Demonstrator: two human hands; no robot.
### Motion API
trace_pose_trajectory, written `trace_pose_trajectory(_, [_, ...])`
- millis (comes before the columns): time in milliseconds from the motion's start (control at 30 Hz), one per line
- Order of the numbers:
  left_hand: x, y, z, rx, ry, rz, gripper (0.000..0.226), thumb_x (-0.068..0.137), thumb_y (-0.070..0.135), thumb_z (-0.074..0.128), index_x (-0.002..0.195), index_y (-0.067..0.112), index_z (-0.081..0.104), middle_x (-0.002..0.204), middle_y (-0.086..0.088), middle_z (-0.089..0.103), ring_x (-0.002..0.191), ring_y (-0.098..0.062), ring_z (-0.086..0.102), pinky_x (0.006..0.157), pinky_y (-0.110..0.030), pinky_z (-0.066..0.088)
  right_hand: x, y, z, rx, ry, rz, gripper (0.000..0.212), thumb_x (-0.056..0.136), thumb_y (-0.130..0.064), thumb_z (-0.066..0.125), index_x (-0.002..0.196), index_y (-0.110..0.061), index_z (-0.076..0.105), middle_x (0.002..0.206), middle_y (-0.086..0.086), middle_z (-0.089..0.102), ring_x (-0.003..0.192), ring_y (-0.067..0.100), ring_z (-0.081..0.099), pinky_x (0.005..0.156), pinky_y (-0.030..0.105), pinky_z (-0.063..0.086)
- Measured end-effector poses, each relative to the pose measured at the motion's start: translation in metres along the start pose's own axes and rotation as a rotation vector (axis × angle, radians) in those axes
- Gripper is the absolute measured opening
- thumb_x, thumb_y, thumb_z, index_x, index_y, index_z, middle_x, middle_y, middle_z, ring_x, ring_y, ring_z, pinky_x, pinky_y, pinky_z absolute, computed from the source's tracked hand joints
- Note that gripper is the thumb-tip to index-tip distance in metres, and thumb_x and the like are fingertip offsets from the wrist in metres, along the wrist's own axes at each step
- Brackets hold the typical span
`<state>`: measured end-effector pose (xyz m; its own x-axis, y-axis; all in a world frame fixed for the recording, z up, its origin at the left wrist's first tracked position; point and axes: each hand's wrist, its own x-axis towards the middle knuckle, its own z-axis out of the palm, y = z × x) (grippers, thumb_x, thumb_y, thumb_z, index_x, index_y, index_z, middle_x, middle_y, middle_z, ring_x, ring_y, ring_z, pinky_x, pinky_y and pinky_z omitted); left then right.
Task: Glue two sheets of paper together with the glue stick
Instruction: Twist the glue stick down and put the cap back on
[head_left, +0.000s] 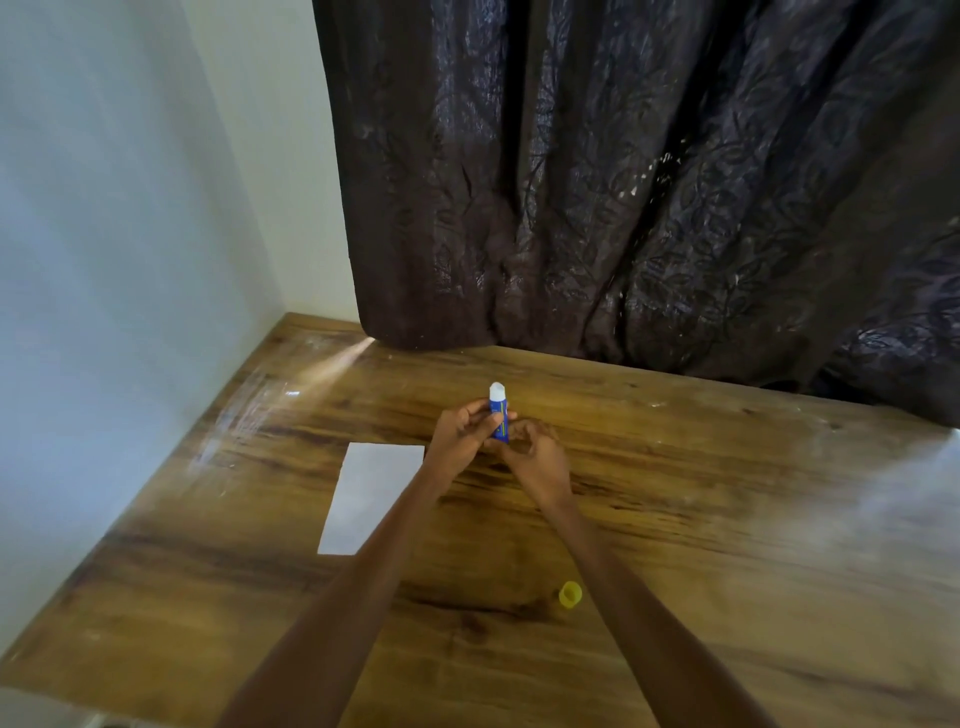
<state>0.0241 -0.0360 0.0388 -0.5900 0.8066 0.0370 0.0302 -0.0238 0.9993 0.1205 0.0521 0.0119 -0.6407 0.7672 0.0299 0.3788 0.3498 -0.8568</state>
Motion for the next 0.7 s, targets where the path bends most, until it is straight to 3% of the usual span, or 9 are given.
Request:
trace_pose_trajectory(67, [-0.001, -0.003, -0.003, 0.022, -0.019, 0.004, 0.026, 0.092, 0.009, 0.053, 0.117, 0.006, 0.059, 0.105, -0.007, 0.069, 0.099, -0.017, 0.066, 0.08, -0.016, 0.054, -0.004, 0.002, -0.001, 0.081, -0.086, -0.033, 0.019, 0.082, -0.031, 0.071, 0.095, -0.025, 0.059, 0.098, -0.009, 0.061, 0.089, 0.003, 0.057, 0.075, 0.025, 0.047])
trace_pose_trajectory(200, [-0.002, -0.005, -0.006, 0.008, -0.072, 0.015, 0.024, 0.093, 0.008, 0.052, 0.115, 0.009, 0.06, 0.107, -0.009, 0.069, 0.095, -0.006, 0.067, 0.082, -0.017, 0.053, -0.009, 0.008, -0.021, 0.166, -0.421, -0.133, 0.026, 0.096, -0.021, 0.052, 0.12, -0.018, 0.06, 0.114, -0.004, 0.062, 0.102, 0.003, 0.057, 0.082, 0.008, 0.044])
trace_pose_trajectory(267, [-0.003, -0.004, -0.002, -0.003, -0.073, 0.019, 0.022, 0.092, 0.008, 0.053, 0.112, 0.013, 0.06, 0.105, -0.006, 0.069, 0.093, -0.002, 0.068, 0.081, -0.015, 0.052, -0.008, 0.008, -0.023, 0.144, -0.355, -0.105, 0.017, 0.091, -0.024, 0.06, 0.108, -0.022, 0.065, 0.101, -0.009, 0.065, 0.093, 0.005, 0.059, 0.077, 0.014, 0.046])
trace_pose_trajectory(300, [-0.003, -0.005, 0.0, -0.004, -0.065, 0.018, 0.022, 0.092, 0.008, 0.053, 0.112, 0.014, 0.061, 0.105, -0.005, 0.069, 0.093, -0.001, 0.068, 0.08, -0.015, 0.052, -0.008, 0.009, -0.021, 0.065, -0.246, -0.089, 0.013, 0.086, -0.03, 0.066, 0.097, -0.024, 0.066, 0.094, -0.01, 0.064, 0.088, 0.006, 0.058, 0.073, 0.021, 0.045])
trace_pose_trajectory(367, [-0.004, -0.006, 0.006, -0.008, -0.043, 0.018, 0.022, 0.092, 0.009, 0.054, 0.112, 0.014, 0.061, 0.104, -0.004, 0.07, 0.091, -0.001, 0.068, 0.073, -0.013, 0.053, -0.008, 0.009, -0.013, -0.091, -0.005, -0.027, 0.025, 0.073, -0.038, 0.075, 0.079, -0.026, 0.055, 0.084, -0.009, 0.056, 0.078, 0.007, 0.051, 0.062, 0.024, 0.039])
trace_pose_trajectory(433, [-0.004, -0.005, 0.009, -0.018, -0.034, 0.019, 0.023, 0.092, 0.009, 0.054, 0.113, 0.014, 0.061, 0.104, -0.003, 0.07, 0.09, -0.001, 0.068, 0.069, -0.013, 0.053, -0.011, 0.007, -0.005, -0.035, 0.068, -0.031, 0.033, 0.072, -0.035, 0.077, 0.078, -0.023, 0.048, 0.084, -0.005, 0.052, 0.077, 0.011, 0.048, 0.061, 0.024, 0.039])
trace_pose_trajectory(500, [-0.004, -0.004, 0.007, -0.035, -0.041, 0.013, 0.022, 0.092, 0.008, 0.054, 0.112, 0.016, 0.061, 0.104, -0.004, 0.07, 0.092, -0.005, 0.068, 0.076, -0.017, 0.054, -0.012, 0.005, -0.006, 0.04, -0.059, -0.08, 0.022, 0.083, -0.028, 0.069, 0.096, -0.018, 0.055, 0.095, -0.005, 0.052, 0.087, 0.011, 0.051, 0.068, 0.017, 0.043])
trace_pose_trajectory(600, [-0.003, -0.003, 0.001, -0.016, -0.061, 0.019, 0.024, 0.092, 0.009, 0.053, 0.115, 0.011, 0.06, 0.106, -0.007, 0.069, 0.098, -0.01, 0.067, 0.087, -0.021, 0.053, -0.011, 0.007, -0.02, 0.107, -0.345, -0.109, 0.033, 0.097, -0.021, 0.048, 0.128, -0.01, 0.053, 0.119, 0.005, 0.054, 0.105, 0.015, 0.055, 0.081, 0.012, 0.045])
trace_pose_trajectory(700, [-0.005, -0.003, 0.004, -0.025, -0.043, 0.05, 0.021, 0.092, 0.008, 0.054, 0.11, 0.013, 0.062, 0.104, -0.006, 0.07, 0.094, -0.006, 0.068, 0.084, -0.017, 0.052, -0.008, 0.007, -0.026, 0.081, -0.303, -0.082, 0.024, 0.095, -0.025, 0.052, 0.113, -0.013, 0.063, 0.11, 0.01, 0.061, 0.098, 0.019, 0.058, 0.075, 0.013, 0.042])
